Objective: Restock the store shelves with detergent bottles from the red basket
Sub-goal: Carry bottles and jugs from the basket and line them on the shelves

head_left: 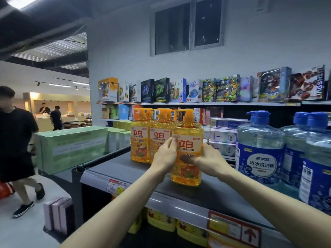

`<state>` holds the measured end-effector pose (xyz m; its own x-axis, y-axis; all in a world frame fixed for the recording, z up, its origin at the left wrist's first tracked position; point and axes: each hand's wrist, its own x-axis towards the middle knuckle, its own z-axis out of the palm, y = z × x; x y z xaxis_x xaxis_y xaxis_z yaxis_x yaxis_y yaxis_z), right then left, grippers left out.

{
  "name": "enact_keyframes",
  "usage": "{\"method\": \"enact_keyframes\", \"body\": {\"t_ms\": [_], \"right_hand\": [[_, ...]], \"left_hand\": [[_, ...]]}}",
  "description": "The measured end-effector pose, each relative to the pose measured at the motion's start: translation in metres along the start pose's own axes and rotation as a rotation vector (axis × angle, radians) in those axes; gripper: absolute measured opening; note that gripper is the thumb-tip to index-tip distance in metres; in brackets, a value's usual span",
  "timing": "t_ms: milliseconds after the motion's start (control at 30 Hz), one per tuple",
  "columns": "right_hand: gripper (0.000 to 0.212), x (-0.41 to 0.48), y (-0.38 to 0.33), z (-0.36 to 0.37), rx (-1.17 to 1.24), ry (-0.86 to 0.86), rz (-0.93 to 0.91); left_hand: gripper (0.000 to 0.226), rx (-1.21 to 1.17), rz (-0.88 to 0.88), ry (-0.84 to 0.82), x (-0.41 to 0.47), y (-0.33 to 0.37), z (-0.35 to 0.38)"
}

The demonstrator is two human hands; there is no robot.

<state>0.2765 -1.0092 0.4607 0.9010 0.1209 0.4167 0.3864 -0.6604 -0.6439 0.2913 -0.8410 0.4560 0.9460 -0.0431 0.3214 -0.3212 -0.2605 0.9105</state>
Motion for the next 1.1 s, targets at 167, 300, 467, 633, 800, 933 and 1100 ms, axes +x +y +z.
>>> {"method": "enact_keyframes", "body": {"t_ms": [167, 300, 467, 633, 800, 933, 1100], "right_hand": [[0.056, 0.014, 0.0, -0.006, -0.085, 0.008, 0.05], [0.061, 0.034, 0.002, -0.006, -0.103, -0.014, 0.112], [0.068, 0.056, 0.013, 0.003, -0.131, 0.034, 0.163], [0.081, 0.07, 0.021, 0.01, -0.213, 0.047, 0.21], [0.092, 0.075, 0.024, 0.01, -0.307, 0.041, 0.231], [0.091, 0.074, 0.024, 0.011, -0.313, 0.01, 0.207], [0.064, 0.062, 0.024, 0.009, -0.319, -0.032, 0.191]], "left_hand": [[0.057, 0.169, -0.033, -0.063, 0.0, -0.018, -0.003], [0.059, 0.273, 0.014, -0.052, 0.0, -0.022, -0.001], [0.068, 0.297, 0.06, -0.175, 0.0, -0.036, 0.002], [0.065, 0.379, 0.089, -0.251, 0.007, -0.054, 0.006], [0.064, 0.41, 0.125, -0.246, 0.011, -0.062, 0.009], [0.058, 0.386, 0.121, -0.24, 0.013, -0.065, 0.009], [0.075, 0.41, 0.091, -0.22, 0.01, -0.062, 0.009]]}}
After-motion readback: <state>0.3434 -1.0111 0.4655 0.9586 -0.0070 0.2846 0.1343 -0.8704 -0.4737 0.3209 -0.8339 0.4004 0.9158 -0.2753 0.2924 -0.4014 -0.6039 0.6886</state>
